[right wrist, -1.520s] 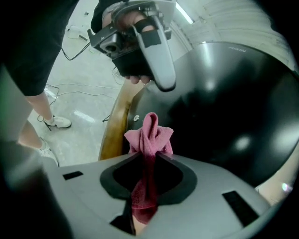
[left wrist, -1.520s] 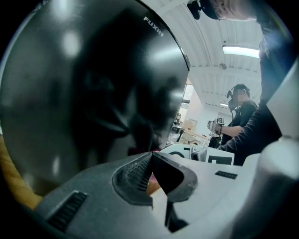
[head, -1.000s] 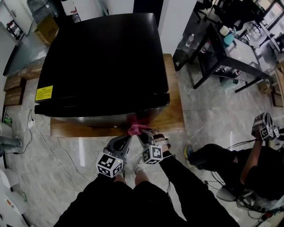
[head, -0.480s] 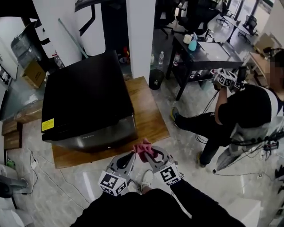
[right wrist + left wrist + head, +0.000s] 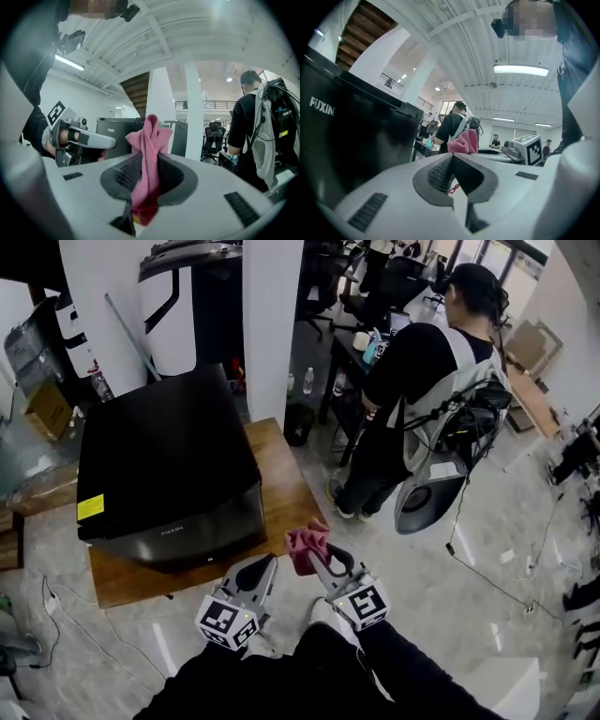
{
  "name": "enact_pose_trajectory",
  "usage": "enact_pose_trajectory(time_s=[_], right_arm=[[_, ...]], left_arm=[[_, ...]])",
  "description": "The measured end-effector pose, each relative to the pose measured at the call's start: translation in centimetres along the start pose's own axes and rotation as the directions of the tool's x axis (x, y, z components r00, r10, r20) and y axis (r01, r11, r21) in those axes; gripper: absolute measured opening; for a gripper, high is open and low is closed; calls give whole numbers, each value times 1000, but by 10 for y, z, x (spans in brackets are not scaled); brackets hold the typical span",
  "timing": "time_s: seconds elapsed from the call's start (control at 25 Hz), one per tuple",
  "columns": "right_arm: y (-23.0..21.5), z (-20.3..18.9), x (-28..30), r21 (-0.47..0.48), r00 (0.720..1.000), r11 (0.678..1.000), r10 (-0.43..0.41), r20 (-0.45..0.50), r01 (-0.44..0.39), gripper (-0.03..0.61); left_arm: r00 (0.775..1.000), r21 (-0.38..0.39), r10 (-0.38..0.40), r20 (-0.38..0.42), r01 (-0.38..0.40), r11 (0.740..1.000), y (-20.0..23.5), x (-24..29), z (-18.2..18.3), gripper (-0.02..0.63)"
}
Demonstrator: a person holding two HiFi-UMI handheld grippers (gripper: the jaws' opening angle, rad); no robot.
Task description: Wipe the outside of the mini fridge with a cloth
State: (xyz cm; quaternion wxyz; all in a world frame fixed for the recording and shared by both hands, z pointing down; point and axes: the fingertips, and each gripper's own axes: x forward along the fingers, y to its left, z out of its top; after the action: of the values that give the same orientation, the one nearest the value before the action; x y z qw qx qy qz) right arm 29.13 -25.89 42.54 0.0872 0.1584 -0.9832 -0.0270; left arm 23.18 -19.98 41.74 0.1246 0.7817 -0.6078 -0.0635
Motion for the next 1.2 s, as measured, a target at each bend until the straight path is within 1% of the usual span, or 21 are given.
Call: enact_pose_trajectory(time_s=[0.12, 0.28, 0.4, 0.52, 0.64, 0.76, 0.92, 0.96, 1.04, 1.12, 1.2], right_arm=[[-33, 15, 20, 24, 998, 998, 55, 25, -56, 92], [-56, -8, 48, 60, 986, 986, 151, 77, -156, 92], [-71, -14, 68, 79, 960, 965, 237, 150, -251, 92], [-79, -11, 82, 87, 922, 929, 340, 186, -360, 92], [-82, 0, 91, 84, 872, 887, 424, 244, -455, 92], [-70, 6, 102, 94, 822, 837, 497, 277, -538, 92], [-44, 12, 113, 122, 765, 774, 566, 307, -621, 92], [-37, 12, 115, 130, 756, 762, 577, 311, -635, 92], [-26, 12, 122, 166, 747, 741, 585, 316, -650, 92], [-27, 13, 136, 219, 747, 723, 577, 329, -655, 91], [-38, 14, 161, 259, 752, 712, 566, 338, -653, 91]], left_arm=[[1000, 6, 15, 17, -15, 1000, -1, 26, 19, 5], [996, 10, 78, 50, -78, 997, 0, 51, 0, 5], [986, 15, 154, 66, -156, 988, -4, 71, -13, 6], [966, 32, 247, 72, -249, 968, -10, 89, -16, 6], [939, 32, 332, 95, -336, 941, -17, 99, -10, 6], [910, 23, 400, 112, -405, 914, -21, 96, -7, 6], [880, 12, 459, 125, -464, 886, -24, 87, -11, 5], [873, 7, 470, 127, -475, 880, -24, 83, -13, 5], [865, -4, 485, 129, -488, 873, -23, 75, -16, 6], [865, -15, 485, 127, -488, 873, -14, 73, -15, 6], [872, -25, 475, 122, -476, 879, 8, 81, -10, 6]])
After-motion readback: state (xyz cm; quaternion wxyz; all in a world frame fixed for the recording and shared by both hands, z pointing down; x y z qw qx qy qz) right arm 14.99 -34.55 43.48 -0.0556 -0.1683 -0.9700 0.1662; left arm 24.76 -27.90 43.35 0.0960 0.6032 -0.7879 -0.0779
